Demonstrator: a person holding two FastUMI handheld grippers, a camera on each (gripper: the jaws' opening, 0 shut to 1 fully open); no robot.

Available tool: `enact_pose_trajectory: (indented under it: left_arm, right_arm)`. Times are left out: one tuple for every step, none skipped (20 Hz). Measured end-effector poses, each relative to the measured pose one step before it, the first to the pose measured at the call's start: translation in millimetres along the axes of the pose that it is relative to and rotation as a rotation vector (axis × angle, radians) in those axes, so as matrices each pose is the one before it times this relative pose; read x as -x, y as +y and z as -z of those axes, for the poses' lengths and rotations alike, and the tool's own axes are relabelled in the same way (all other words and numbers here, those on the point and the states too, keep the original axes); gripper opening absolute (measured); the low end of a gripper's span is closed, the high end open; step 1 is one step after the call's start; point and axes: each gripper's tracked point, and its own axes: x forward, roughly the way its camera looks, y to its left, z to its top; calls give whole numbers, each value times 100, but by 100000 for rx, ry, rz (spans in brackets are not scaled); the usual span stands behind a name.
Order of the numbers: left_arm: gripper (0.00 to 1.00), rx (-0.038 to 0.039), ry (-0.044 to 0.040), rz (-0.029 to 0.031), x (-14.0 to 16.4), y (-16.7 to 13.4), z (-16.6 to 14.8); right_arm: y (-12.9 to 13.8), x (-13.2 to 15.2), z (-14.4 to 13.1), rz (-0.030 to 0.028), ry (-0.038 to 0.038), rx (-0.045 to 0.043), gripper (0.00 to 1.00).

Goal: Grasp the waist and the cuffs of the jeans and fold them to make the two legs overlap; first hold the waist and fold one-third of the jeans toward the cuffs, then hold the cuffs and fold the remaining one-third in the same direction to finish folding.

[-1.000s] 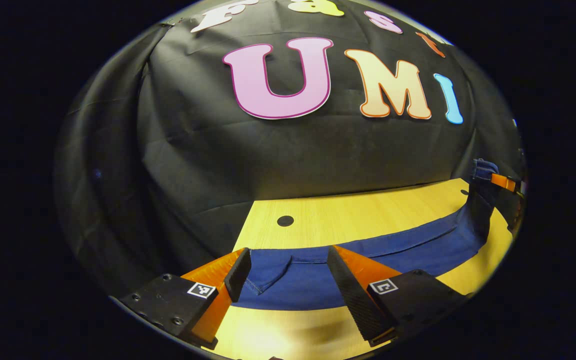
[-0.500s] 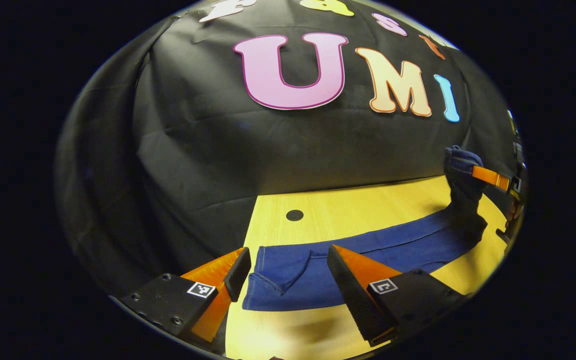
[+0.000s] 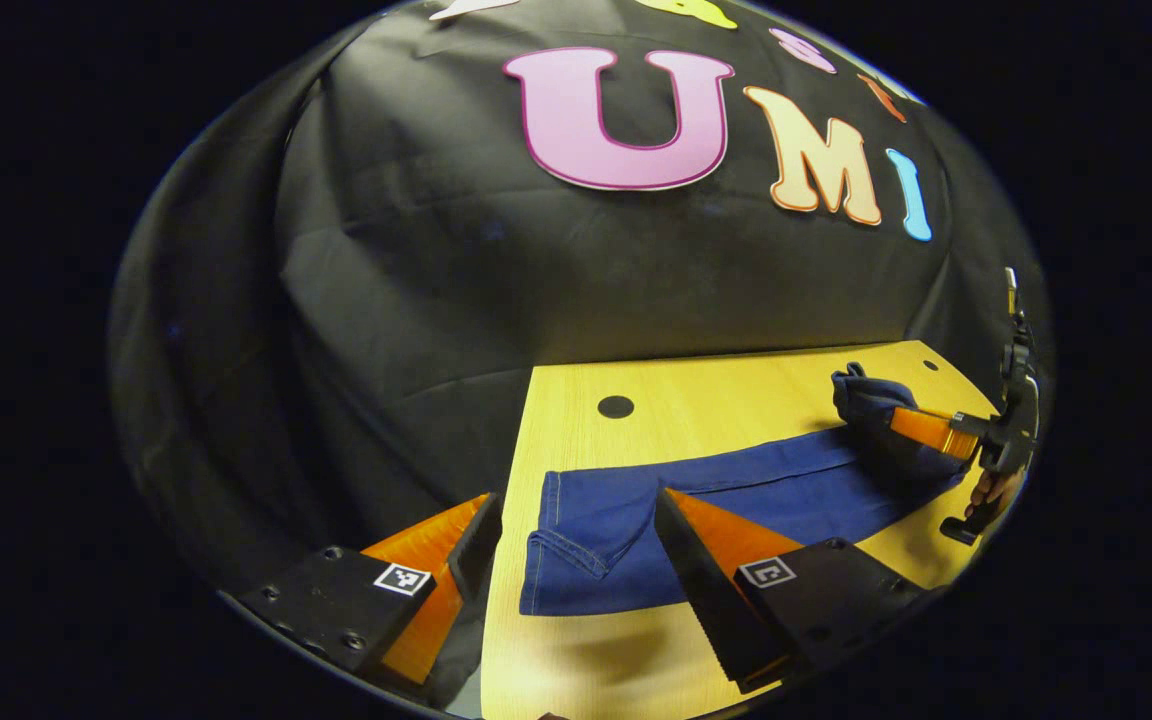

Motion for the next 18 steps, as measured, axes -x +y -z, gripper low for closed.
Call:
enact_pose_trajectory:
  left_arm:
    - [96,1326,1134,45,-331,334,670]
    - [95,1280,1473,-190,-321,432,681]
    - [96,1593,1607,394,-537,373,615]
    - [96,1622,1303,643,-410,-195,391]
    - [96,1578,1418,910,-446,331,771]
    - [96,1109,1064,425,-532,438,525]
    - [96,852,1417,1070,-866,350,586]
    - [96,434,1888,467,-811,310,725]
    - [96,472,2162,1191,-869,109,609]
    - [96,119,2841,258,-1016,-27,802]
    - [97,109,2025,1073,-784,-4,573]
    - [95,-32,1685,697,-908,70,401]
    - [95,-352,1623,1063,-666,-88,249]
    - [95,-424,1240,748,-862,8,463]
    - [95,-344,1510,-58,-608,185,379]
    - [95,-683,1235,-1078,-843,227,249]
    - [95,-785,1402,-2030,-1245,150,72]
    - [95,-1721,2129,-1202,-781,60,224]
  right_arm:
    - [173,-261,987,329,1454,782,6]
    - [390,-184,863,-667,2362,75,6]
    - [949,-81,906,-3497,3376,-2467,9]
    - [818,91,573,-2999,2192,-2307,30]
    - [350,61,474,-538,309,248,52]
    - [-119,599,-788,1029,-2000,1541,74]
    - [-159,709,-555,535,-1126,1753,96]
    - [-421,675,-375,572,-290,1264,97]
    - [-657,706,-259,1250,76,1140,97]
    - [-869,703,-290,1639,231,1096,98]
    - [-1149,592,-258,2302,-288,872,98]
    - [-1162,623,-272,2578,-196,478,98]
    - [-1137,504,-223,2247,-1,-152,98]
    - [-1064,512,-233,2193,-290,-566,98]
    - [-1019,582,-114,2125,-126,-661,98]
    - [-813,411,-239,1662,-246,-313,98]
    - [-867,361,36,2123,-253,354,98]
    - [-779,198,-99,1849,-171,559,98]
